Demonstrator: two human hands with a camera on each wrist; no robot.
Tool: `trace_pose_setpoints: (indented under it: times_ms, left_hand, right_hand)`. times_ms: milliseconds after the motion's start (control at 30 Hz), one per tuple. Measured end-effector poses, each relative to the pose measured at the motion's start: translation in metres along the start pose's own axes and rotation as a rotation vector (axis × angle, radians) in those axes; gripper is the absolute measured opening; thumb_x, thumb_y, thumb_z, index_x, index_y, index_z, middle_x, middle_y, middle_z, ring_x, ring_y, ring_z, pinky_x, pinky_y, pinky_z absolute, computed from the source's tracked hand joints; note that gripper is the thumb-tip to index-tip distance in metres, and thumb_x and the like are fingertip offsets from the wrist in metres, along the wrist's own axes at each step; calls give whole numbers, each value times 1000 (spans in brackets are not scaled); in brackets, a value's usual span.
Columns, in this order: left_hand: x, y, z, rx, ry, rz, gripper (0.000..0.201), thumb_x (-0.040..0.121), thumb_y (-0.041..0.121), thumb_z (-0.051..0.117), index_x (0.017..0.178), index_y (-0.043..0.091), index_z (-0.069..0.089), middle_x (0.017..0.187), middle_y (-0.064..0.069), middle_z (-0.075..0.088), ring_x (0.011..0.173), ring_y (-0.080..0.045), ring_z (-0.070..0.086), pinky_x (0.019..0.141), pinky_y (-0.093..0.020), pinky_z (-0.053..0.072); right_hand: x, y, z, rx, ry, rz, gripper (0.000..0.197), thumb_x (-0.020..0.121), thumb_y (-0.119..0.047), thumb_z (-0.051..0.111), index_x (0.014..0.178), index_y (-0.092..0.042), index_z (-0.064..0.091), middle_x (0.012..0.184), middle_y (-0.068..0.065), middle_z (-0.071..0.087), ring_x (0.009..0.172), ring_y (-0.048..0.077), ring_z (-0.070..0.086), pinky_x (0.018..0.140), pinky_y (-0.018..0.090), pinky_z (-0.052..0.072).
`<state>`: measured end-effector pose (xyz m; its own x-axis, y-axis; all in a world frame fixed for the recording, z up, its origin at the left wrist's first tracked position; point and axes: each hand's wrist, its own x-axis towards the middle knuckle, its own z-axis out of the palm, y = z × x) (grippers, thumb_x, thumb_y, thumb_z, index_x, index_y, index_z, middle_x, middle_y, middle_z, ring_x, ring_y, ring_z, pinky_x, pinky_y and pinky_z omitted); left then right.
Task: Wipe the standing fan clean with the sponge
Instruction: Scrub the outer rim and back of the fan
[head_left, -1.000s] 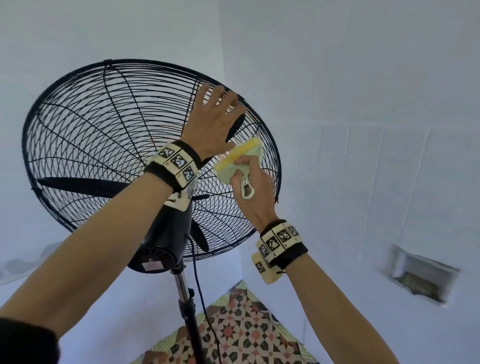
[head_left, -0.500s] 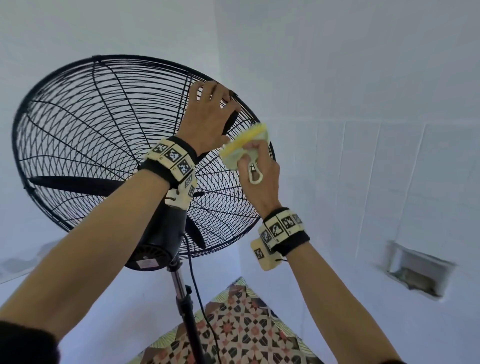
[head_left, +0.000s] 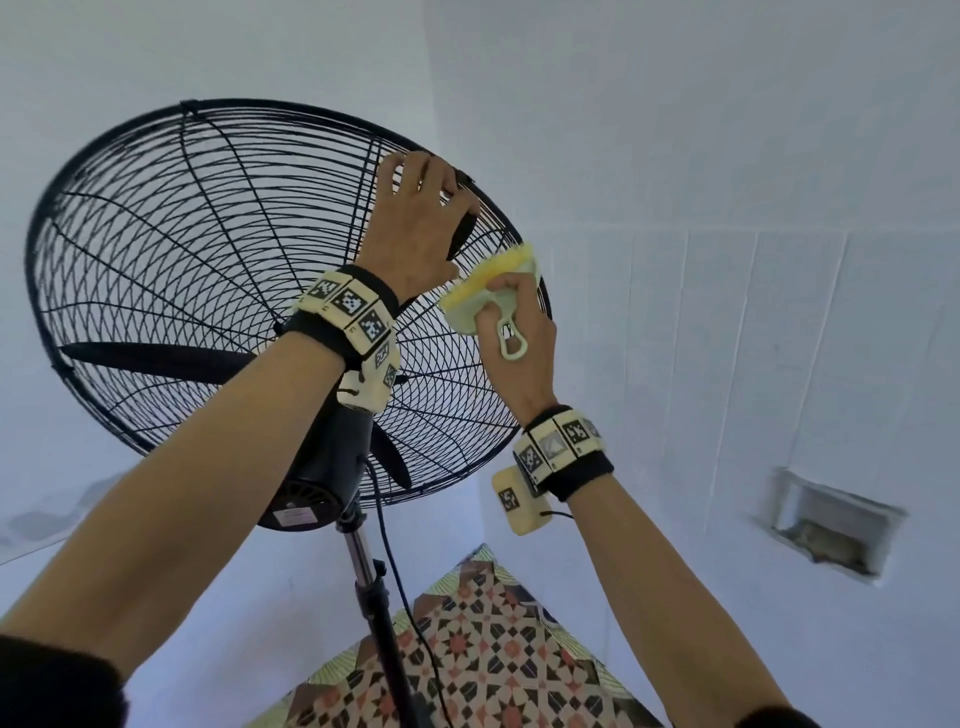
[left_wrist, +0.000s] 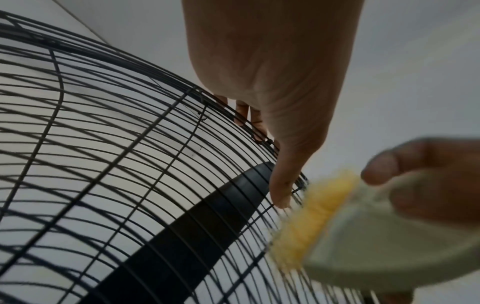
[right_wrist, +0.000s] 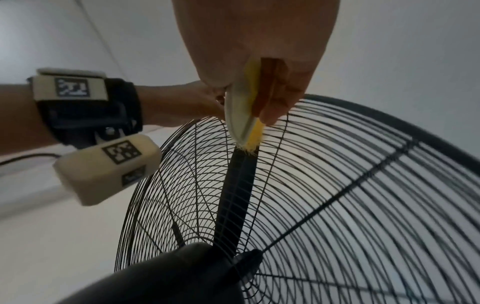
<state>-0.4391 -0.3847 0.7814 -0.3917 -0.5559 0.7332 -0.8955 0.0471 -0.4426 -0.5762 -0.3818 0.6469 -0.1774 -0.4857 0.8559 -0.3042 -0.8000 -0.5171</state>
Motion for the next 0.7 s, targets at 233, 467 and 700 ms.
trace_pose_setpoints:
  times_ms: [233,467,700]
  left_hand:
    - [1,2,-3,-3,-7,-36,73,65,40,92,129,24,61,131,-10,50,135,-37,39,120,-57,17]
    - [-1,7,1,-28,60,5,69,63,36,91,125,24,63,128,-11,51,131,-37,41,118,-55,20]
    - [-4,6,-4,-48,31,-6,70,63,31,91,127,22,63,129,-12,50,133,-38,39,119,-56,18]
  right_hand:
    - [-43,37,-26,12,-41,294,30,91,-18,53,121,-23,50,105,1,63,88,18,64,73,45,59]
    - [43,-30,-37,516,240,375,53,86,-5,68,128,-34,53,113,7,67,97,20,71,67,40,65]
    - [2,39,-61,453,355,863,52,86,-1,72,133,-23,65,122,13,65,101,26,68,64,34,63]
